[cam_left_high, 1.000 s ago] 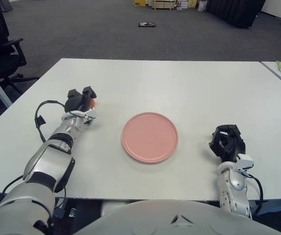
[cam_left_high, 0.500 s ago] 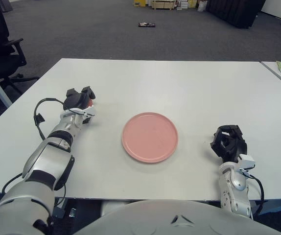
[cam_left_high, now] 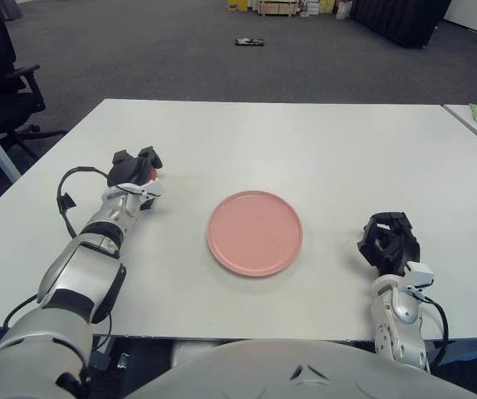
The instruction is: Put the apple into the plate.
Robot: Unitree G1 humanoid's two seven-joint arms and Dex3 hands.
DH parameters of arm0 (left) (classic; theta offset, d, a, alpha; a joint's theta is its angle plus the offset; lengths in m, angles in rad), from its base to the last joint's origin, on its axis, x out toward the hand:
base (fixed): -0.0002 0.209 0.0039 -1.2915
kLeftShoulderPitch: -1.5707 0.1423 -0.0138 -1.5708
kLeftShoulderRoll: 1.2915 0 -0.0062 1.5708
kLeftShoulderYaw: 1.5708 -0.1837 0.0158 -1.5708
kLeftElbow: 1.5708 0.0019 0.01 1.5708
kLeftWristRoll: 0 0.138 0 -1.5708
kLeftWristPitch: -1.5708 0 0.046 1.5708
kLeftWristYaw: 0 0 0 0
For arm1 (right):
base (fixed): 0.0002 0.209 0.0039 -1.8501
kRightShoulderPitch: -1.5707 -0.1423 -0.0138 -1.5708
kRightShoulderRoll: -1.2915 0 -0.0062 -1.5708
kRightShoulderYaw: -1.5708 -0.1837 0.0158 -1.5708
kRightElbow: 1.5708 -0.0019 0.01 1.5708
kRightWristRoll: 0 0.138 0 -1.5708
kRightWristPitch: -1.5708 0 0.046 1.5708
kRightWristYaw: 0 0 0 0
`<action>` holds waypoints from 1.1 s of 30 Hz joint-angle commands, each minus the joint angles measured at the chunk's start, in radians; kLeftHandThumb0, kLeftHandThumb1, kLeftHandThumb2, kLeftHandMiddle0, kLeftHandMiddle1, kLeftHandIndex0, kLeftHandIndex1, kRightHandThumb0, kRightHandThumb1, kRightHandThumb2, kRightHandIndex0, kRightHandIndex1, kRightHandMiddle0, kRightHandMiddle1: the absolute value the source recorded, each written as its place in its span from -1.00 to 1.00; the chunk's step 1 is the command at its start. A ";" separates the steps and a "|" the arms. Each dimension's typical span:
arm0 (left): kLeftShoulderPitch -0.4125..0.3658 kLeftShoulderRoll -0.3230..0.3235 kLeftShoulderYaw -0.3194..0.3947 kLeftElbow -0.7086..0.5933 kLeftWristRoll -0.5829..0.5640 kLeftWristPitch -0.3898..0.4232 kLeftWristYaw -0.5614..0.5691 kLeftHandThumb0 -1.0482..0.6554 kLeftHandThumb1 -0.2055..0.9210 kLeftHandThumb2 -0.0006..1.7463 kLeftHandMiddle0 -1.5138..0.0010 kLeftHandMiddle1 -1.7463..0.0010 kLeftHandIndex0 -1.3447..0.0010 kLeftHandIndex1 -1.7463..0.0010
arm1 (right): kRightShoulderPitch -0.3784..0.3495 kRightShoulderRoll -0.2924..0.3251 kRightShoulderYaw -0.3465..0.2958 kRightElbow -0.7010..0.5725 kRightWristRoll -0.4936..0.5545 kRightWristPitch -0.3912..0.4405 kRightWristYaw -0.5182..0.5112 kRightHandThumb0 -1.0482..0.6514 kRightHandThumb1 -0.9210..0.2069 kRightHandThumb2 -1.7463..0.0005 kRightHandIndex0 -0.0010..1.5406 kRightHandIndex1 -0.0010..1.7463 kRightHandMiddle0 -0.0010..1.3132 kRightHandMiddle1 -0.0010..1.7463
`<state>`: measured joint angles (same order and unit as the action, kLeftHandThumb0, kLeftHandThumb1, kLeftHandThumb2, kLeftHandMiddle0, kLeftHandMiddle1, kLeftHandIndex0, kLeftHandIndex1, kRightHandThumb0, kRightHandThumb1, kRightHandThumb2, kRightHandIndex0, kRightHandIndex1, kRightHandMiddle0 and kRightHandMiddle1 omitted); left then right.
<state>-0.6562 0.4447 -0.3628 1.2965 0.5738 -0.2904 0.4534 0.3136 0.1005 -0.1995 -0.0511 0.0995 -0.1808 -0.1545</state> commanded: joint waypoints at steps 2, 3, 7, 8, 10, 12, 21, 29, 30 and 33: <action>0.020 0.010 0.001 0.008 0.000 -0.007 0.003 0.23 -0.60 0.83 -0.18 -0.80 0.09 -1.00 | -0.003 0.008 -0.003 -0.015 0.009 0.006 -0.003 -0.25 -0.37 -0.16 -0.02 1.00 -0.36 1.00; 0.019 0.010 0.005 0.007 -0.003 -0.013 0.008 0.23 -0.60 0.83 -0.18 -0.80 0.09 -1.00 | -0.003 0.007 -0.002 -0.016 0.007 0.007 -0.004 -0.25 -0.37 -0.16 -0.02 1.00 -0.36 1.00; 0.013 0.012 0.011 -0.004 -0.008 -0.033 0.026 0.23 -0.60 0.84 -0.18 -0.81 0.09 -1.00 | 0.000 0.002 0.003 -0.019 -0.006 0.009 -0.006 -0.25 -0.36 -0.16 -0.01 1.00 -0.36 1.00; 0.011 0.012 0.012 -0.007 -0.008 -0.037 0.029 0.23 -0.60 0.84 -0.18 -0.81 0.09 -1.00 | 0.001 0.001 0.004 -0.020 -0.008 0.010 -0.006 -0.25 -0.36 -0.16 -0.01 1.00 -0.36 1.00; 0.007 0.014 0.012 -0.016 -0.007 -0.043 0.033 0.23 -0.60 0.84 -0.18 -0.81 0.09 -1.00 | 0.002 0.000 0.005 -0.022 -0.009 0.013 -0.005 -0.25 -0.36 -0.16 0.00 1.00 -0.36 1.00; 0.002 0.018 0.008 -0.048 0.000 -0.052 0.044 0.23 -0.60 0.84 -0.18 -0.82 0.10 -1.00 | 0.003 0.000 0.006 -0.027 -0.008 0.018 -0.004 -0.25 -0.36 -0.17 0.00 1.00 -0.35 1.00; 0.009 0.032 -0.004 -0.153 0.032 -0.087 0.089 0.23 -0.54 0.82 -0.11 -0.88 0.13 -1.00 | -0.001 0.003 0.000 -0.027 0.000 0.034 -0.008 -0.25 -0.36 -0.17 0.00 1.00 -0.35 1.00; 0.060 0.067 0.005 -0.356 0.062 -0.136 0.111 0.23 -0.48 0.80 -0.05 -0.94 0.17 -1.00 | -0.008 0.010 0.003 -0.013 0.009 0.015 -0.001 -0.25 -0.35 -0.17 -0.03 1.00 -0.35 1.00; 0.067 0.069 0.008 -0.372 0.063 -0.135 0.109 0.23 -0.47 0.80 -0.04 -0.95 0.17 -1.00 | -0.009 0.010 0.004 -0.013 0.010 0.014 0.000 -0.25 -0.35 -0.17 -0.03 1.00 -0.35 1.00; 0.127 0.084 0.030 -0.551 0.070 -0.117 0.092 0.23 -0.48 0.82 -0.03 -0.98 0.16 -1.00 | -0.008 0.009 0.006 -0.012 0.011 0.013 0.004 -0.25 -0.35 -0.17 -0.03 1.00 -0.35 1.00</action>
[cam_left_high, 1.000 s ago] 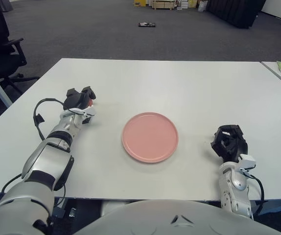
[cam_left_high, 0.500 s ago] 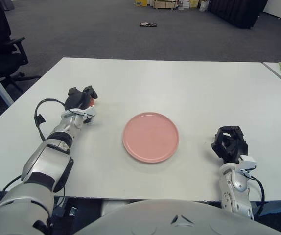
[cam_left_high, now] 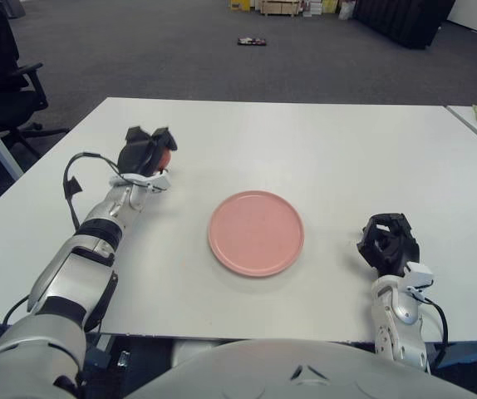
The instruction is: Put the apple into the plate.
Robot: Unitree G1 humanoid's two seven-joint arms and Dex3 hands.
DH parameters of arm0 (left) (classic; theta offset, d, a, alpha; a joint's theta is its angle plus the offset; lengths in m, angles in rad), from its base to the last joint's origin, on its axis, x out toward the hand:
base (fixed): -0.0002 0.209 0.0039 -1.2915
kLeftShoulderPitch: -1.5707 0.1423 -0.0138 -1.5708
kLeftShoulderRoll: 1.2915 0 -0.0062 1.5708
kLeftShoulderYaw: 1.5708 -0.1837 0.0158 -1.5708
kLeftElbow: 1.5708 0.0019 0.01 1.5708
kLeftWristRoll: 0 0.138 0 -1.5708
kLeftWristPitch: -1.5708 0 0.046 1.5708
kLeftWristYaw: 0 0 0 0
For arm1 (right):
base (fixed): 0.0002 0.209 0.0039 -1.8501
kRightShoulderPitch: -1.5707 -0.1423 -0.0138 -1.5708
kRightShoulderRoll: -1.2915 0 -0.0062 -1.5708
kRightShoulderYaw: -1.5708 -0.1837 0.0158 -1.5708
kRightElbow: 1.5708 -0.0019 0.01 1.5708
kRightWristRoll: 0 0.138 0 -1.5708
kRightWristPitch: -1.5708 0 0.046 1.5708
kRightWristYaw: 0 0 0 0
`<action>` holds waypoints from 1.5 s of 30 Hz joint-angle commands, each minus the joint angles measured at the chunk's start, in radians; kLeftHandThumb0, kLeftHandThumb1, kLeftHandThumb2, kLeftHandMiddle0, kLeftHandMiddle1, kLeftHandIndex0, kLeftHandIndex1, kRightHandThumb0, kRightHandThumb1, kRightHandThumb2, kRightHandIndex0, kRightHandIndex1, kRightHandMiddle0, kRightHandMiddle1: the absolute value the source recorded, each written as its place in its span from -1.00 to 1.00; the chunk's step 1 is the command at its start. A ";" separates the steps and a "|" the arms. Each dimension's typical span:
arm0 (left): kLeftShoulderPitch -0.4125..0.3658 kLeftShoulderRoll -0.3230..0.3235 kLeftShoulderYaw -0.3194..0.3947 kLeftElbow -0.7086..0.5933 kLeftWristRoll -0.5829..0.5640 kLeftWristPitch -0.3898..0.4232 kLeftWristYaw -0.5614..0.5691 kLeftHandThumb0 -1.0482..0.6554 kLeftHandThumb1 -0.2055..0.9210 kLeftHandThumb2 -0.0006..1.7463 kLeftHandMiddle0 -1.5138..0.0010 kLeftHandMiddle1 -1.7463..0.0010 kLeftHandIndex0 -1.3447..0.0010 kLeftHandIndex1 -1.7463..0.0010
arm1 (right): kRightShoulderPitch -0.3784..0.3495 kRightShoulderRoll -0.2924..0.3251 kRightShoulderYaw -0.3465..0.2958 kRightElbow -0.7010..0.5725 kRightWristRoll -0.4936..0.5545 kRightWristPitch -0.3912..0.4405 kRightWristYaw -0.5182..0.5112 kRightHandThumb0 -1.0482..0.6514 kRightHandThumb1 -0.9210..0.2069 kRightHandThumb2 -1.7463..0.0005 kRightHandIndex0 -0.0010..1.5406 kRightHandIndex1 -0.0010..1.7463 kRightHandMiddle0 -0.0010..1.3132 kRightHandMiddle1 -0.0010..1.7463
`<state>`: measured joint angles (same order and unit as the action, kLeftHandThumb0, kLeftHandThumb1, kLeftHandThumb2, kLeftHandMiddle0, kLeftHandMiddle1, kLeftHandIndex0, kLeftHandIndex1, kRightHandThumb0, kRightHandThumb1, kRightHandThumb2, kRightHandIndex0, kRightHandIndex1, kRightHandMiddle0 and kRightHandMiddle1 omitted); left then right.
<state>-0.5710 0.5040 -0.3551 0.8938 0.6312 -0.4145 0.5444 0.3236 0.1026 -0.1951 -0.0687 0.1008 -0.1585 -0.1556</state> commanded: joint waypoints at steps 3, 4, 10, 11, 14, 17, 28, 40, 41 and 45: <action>0.074 0.023 0.039 -0.243 0.006 0.021 -0.021 0.23 -0.52 0.85 -0.04 -0.99 0.13 -1.00 | -0.017 0.006 0.002 0.008 0.004 -0.014 0.002 -0.25 -0.35 -0.17 -0.03 1.00 -0.35 1.00; 0.082 0.021 0.044 -0.264 0.002 0.025 -0.029 0.23 -0.53 0.86 -0.04 -1.00 0.12 -1.00 | -0.017 0.006 0.002 0.009 0.002 -0.016 0.001 -0.25 -0.35 -0.17 -0.03 1.00 -0.35 1.00; 0.134 -0.003 0.071 -0.426 -0.023 0.027 -0.099 0.23 -0.56 0.87 -0.05 -1.00 0.11 -1.00 | -0.018 0.009 0.003 0.009 0.006 -0.018 0.001 -0.25 -0.36 -0.17 -0.03 1.00 -0.35 1.00; 0.146 -0.014 0.070 -0.459 -0.034 0.018 -0.114 0.23 -0.56 0.88 -0.05 -1.00 0.11 -1.00 | -0.019 0.010 0.004 0.010 0.007 -0.019 0.001 -0.25 -0.36 -0.17 -0.03 1.00 -0.35 1.00; 0.180 -0.041 0.069 -0.538 -0.061 -0.002 -0.154 0.23 -0.58 0.88 -0.09 -0.96 0.10 -1.00 | -0.020 0.012 0.004 0.011 0.009 -0.020 0.001 -0.25 -0.36 -0.17 -0.03 1.00 -0.35 1.00; 0.215 -0.063 0.065 -0.602 -0.073 -0.022 -0.180 0.23 -0.65 0.90 -0.17 -0.89 0.06 -1.00 | -0.021 0.012 0.005 0.013 0.007 -0.023 0.002 -0.25 -0.36 -0.17 -0.03 1.00 -0.35 1.00; 0.297 -0.142 -0.016 -0.752 -0.013 -0.057 -0.285 0.23 -0.75 0.94 -0.27 -0.79 0.00 -1.00 | -0.027 -0.001 0.006 0.035 -0.006 -0.036 0.006 -0.25 -0.36 -0.16 -0.01 1.00 -0.35 1.00; 0.263 -0.177 -0.142 -0.666 0.064 -0.165 -0.408 0.23 -0.67 0.90 -0.22 -0.83 0.06 -1.00 | -0.031 -0.004 0.006 0.036 -0.018 -0.035 -0.002 -0.25 -0.37 -0.16 -0.03 1.00 -0.36 1.00; 0.258 -0.179 -0.151 -0.654 0.072 -0.173 -0.411 0.23 -0.70 0.91 -0.23 -0.83 0.05 -1.00 | -0.031 -0.005 0.007 0.037 -0.020 -0.037 -0.002 -0.25 -0.37 -0.16 -0.03 1.00 -0.36 1.00; 0.241 -0.180 -0.182 -0.609 0.097 -0.204 -0.432 0.23 -0.68 0.90 -0.22 -0.84 0.06 -1.00 | -0.031 -0.011 0.007 0.041 -0.023 -0.039 0.003 -0.25 -0.36 -0.16 -0.02 1.00 -0.36 1.00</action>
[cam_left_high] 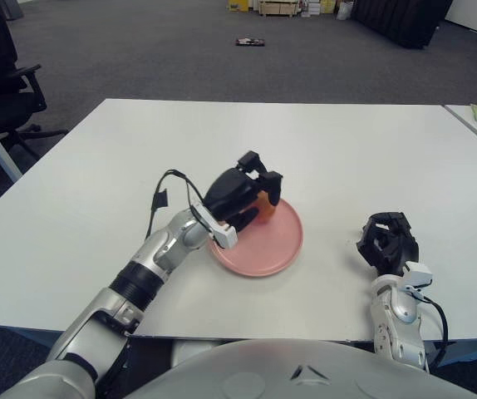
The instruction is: Put the apple into the plate.
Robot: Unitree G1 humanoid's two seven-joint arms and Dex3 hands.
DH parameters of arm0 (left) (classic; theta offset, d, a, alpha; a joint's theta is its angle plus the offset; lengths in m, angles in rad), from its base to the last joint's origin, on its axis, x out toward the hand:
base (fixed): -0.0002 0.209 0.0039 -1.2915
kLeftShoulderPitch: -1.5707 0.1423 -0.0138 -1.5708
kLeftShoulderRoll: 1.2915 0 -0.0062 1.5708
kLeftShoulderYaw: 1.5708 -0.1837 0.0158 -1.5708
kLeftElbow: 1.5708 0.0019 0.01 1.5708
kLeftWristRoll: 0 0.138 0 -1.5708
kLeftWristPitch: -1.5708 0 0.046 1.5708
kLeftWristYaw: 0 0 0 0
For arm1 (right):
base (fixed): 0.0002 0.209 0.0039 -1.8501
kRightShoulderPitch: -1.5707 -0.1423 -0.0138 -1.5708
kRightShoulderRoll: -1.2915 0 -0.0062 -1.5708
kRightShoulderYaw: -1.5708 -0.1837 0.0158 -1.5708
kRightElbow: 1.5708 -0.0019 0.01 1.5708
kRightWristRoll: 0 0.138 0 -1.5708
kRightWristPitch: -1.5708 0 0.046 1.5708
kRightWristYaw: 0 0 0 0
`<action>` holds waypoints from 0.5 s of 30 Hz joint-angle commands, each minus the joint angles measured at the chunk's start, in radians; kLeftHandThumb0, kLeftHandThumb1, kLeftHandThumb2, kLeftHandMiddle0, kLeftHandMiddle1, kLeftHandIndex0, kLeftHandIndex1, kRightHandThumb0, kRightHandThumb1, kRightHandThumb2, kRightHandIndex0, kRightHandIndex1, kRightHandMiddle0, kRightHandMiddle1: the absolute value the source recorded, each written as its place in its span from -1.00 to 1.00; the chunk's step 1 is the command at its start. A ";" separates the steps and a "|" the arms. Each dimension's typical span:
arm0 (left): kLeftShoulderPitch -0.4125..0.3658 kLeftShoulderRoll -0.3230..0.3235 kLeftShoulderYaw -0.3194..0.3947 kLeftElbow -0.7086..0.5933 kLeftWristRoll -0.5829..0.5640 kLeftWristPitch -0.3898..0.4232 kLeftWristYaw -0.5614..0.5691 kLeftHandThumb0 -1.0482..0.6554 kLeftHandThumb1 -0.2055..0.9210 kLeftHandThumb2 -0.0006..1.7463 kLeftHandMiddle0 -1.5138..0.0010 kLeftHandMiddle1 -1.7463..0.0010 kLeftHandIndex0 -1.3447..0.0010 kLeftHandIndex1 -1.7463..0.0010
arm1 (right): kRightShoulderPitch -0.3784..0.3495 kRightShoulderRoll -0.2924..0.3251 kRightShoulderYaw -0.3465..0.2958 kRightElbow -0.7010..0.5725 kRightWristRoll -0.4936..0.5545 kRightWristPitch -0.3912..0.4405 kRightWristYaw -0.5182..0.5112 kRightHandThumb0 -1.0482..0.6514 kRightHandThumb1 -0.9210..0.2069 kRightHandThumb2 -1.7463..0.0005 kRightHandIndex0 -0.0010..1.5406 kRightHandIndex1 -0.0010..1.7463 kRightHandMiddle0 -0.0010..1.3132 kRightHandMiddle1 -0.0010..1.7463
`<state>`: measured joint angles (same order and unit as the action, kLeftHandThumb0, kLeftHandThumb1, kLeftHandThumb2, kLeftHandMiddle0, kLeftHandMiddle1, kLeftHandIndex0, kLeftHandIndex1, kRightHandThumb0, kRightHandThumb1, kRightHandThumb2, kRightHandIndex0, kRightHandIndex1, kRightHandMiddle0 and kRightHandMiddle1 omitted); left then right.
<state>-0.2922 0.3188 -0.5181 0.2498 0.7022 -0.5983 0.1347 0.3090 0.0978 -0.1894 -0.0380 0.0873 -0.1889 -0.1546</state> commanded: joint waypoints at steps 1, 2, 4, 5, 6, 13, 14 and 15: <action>-0.040 0.005 -0.021 0.041 0.029 -0.024 -0.023 0.23 -0.67 0.90 -0.22 -0.84 0.06 -1.00 | -0.016 -0.007 0.001 0.011 -0.010 -0.009 0.003 -0.25 -0.36 -0.16 -0.02 1.00 -0.36 1.00; -0.048 0.006 -0.030 0.058 0.041 -0.037 -0.021 0.23 -0.67 0.90 -0.21 -0.84 0.06 -1.00 | -0.017 -0.006 0.001 0.012 -0.008 -0.010 0.003 -0.25 -0.36 -0.16 -0.02 1.00 -0.36 1.00; -0.064 0.008 -0.047 0.088 0.065 -0.060 -0.014 0.23 -0.67 0.90 -0.21 -0.85 0.07 -1.00 | -0.017 -0.005 -0.001 0.014 -0.006 -0.012 0.003 -0.25 -0.36 -0.16 -0.02 1.00 -0.36 1.00; -0.070 0.008 -0.054 0.100 0.075 -0.070 -0.009 0.23 -0.67 0.91 -0.20 -0.86 0.07 -1.00 | -0.017 -0.005 -0.001 0.015 -0.005 -0.013 0.003 -0.25 -0.36 -0.16 -0.02 1.00 -0.36 1.00; -0.076 0.010 -0.060 0.113 0.083 -0.080 -0.007 0.23 -0.67 0.91 -0.20 -0.87 0.07 -1.00 | -0.018 -0.004 -0.002 0.016 -0.004 -0.015 0.002 -0.25 -0.36 -0.16 -0.02 1.00 -0.36 1.00; -0.111 0.006 -0.097 0.220 0.117 -0.155 0.025 0.23 -0.66 0.91 -0.18 -0.90 0.07 -1.00 | -0.016 0.005 -0.003 0.004 0.010 -0.006 0.002 -0.25 -0.37 -0.16 -0.03 1.00 -0.36 1.00; -0.117 0.004 -0.103 0.234 0.123 -0.158 0.028 0.23 -0.66 0.91 -0.18 -0.90 0.08 -1.00 | -0.015 0.005 -0.002 0.000 0.010 -0.003 0.002 -0.25 -0.37 -0.16 -0.03 1.00 -0.36 1.00; -0.123 0.001 -0.107 0.249 0.127 -0.159 0.028 0.23 -0.65 0.91 -0.18 -0.90 0.08 -1.00 | -0.014 0.006 -0.002 -0.003 0.010 -0.001 0.001 -0.25 -0.37 -0.16 -0.03 1.00 -0.36 1.00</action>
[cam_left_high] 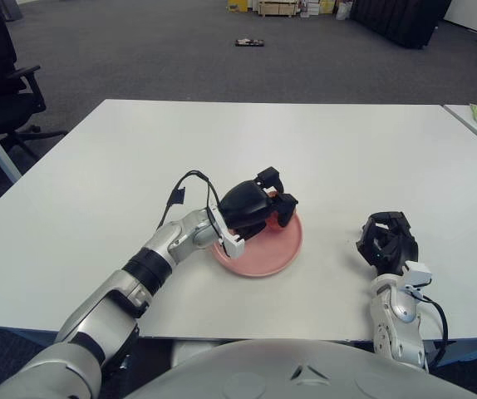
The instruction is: Put the apple into the plate.
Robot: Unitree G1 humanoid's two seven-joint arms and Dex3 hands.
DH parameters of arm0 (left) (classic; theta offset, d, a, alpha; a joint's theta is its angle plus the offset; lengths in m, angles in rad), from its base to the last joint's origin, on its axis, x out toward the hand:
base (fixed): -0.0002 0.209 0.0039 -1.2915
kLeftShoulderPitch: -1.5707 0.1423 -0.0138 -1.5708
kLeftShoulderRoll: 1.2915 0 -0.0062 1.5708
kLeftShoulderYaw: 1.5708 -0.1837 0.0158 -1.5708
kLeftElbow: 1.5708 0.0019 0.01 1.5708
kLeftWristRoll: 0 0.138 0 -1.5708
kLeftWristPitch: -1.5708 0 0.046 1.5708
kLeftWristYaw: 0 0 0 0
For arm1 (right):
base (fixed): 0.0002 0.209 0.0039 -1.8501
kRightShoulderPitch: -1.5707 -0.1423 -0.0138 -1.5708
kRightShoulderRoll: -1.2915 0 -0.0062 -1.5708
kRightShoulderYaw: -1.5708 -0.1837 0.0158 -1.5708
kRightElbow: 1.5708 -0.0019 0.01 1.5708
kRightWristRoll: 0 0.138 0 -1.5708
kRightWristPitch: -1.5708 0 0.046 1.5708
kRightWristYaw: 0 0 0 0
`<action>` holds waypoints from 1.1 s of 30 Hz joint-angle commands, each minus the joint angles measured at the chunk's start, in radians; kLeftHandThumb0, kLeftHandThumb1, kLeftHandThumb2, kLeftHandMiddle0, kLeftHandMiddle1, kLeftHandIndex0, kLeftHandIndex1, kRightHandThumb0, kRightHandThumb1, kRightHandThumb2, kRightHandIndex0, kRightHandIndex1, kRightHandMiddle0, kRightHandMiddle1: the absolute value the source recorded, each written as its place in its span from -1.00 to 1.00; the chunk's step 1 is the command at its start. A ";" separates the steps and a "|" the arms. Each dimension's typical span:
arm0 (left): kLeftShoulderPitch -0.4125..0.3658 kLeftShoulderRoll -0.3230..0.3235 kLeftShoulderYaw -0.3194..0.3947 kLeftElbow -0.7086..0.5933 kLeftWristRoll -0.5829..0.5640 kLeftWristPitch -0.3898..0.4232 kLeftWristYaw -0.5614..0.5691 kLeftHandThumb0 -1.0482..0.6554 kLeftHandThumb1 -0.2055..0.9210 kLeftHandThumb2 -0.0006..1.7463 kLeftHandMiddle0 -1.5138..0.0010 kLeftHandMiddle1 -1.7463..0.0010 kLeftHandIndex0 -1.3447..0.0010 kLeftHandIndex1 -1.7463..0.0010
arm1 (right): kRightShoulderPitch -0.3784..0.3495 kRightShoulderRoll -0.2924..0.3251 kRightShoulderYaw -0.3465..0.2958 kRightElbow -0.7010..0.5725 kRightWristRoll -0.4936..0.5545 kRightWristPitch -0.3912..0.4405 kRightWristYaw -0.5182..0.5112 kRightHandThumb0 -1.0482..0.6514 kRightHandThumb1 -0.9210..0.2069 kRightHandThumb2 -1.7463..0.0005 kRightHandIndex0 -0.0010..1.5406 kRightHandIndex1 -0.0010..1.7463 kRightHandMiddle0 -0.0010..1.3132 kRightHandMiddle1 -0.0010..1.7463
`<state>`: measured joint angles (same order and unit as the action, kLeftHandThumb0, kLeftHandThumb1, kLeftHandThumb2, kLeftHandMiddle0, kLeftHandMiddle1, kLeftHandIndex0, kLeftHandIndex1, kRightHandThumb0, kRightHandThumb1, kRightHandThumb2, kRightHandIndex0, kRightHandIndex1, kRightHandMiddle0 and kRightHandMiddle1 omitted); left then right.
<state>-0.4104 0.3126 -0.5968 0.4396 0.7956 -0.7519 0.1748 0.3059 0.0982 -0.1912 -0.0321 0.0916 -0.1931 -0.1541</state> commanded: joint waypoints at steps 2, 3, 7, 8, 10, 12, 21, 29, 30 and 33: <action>-0.014 0.003 -0.036 0.085 0.035 -0.007 -0.014 0.23 -0.65 0.90 -0.18 -0.89 0.08 -1.00 | -0.010 0.005 0.001 -0.011 0.007 0.005 0.001 -0.25 -0.37 -0.16 -0.02 1.00 -0.36 1.00; -0.017 0.002 -0.038 0.094 0.034 -0.008 -0.015 0.23 -0.65 0.90 -0.18 -0.88 0.08 -1.00 | -0.009 0.005 0.001 -0.012 0.008 0.003 0.003 -0.25 -0.37 -0.16 -0.02 1.00 -0.36 1.00; -0.020 -0.005 -0.041 0.130 0.015 -0.006 -0.025 0.23 -0.63 0.88 -0.19 -0.85 0.09 -1.00 | -0.005 0.004 0.002 -0.014 0.011 -0.003 0.009 -0.25 -0.36 -0.16 0.00 1.00 -0.36 1.00; -0.018 -0.008 -0.040 0.136 0.009 -0.002 -0.027 0.23 -0.63 0.87 -0.19 -0.85 0.09 -1.00 | -0.005 0.004 0.002 -0.015 0.013 -0.002 0.010 -0.25 -0.36 -0.17 0.00 1.00 -0.35 1.00; -0.013 -0.012 -0.036 0.144 -0.002 0.005 -0.032 0.23 -0.62 0.86 -0.19 -0.83 0.09 -1.00 | -0.004 0.005 0.001 -0.017 0.016 0.001 0.012 -0.25 -0.36 -0.17 0.00 1.00 -0.35 1.00; -0.009 -0.016 -0.033 0.149 -0.015 0.013 -0.039 0.23 -0.59 0.84 -0.18 -0.82 0.11 -1.00 | -0.005 0.005 0.000 -0.017 0.017 0.005 0.010 -0.25 -0.35 -0.17 0.00 1.00 -0.35 1.00; -0.005 -0.010 -0.031 0.137 -0.041 0.031 -0.055 0.23 -0.49 0.81 -0.05 -0.94 0.16 -1.00 | -0.006 0.008 0.003 -0.022 0.006 0.010 -0.002 -0.25 -0.35 -0.17 0.00 1.00 -0.35 1.00; 0.022 0.003 -0.007 0.105 -0.089 0.035 -0.076 0.22 -0.38 0.71 0.05 -1.00 0.14 -0.89 | -0.007 0.003 0.007 -0.017 -0.011 0.007 -0.005 -0.25 -0.34 -0.18 0.01 1.00 -0.34 1.00; 0.025 0.003 -0.004 0.101 -0.093 0.035 -0.075 0.22 -0.35 0.68 0.07 -1.00 0.16 -0.89 | -0.007 0.002 0.007 -0.016 -0.010 0.007 -0.004 -0.25 -0.34 -0.18 0.01 1.00 -0.34 1.00; 0.035 0.008 0.010 0.087 -0.101 0.024 -0.055 0.22 -0.14 0.52 0.16 -0.95 0.30 -0.93 | -0.007 -0.001 0.007 -0.014 -0.007 0.007 0.001 -0.25 -0.34 -0.18 0.01 1.00 -0.34 1.00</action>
<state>-0.4157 0.2953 -0.5847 0.5161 0.6804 -0.7317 0.1504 0.3069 0.0980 -0.1879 -0.0434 0.0884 -0.1864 -0.1564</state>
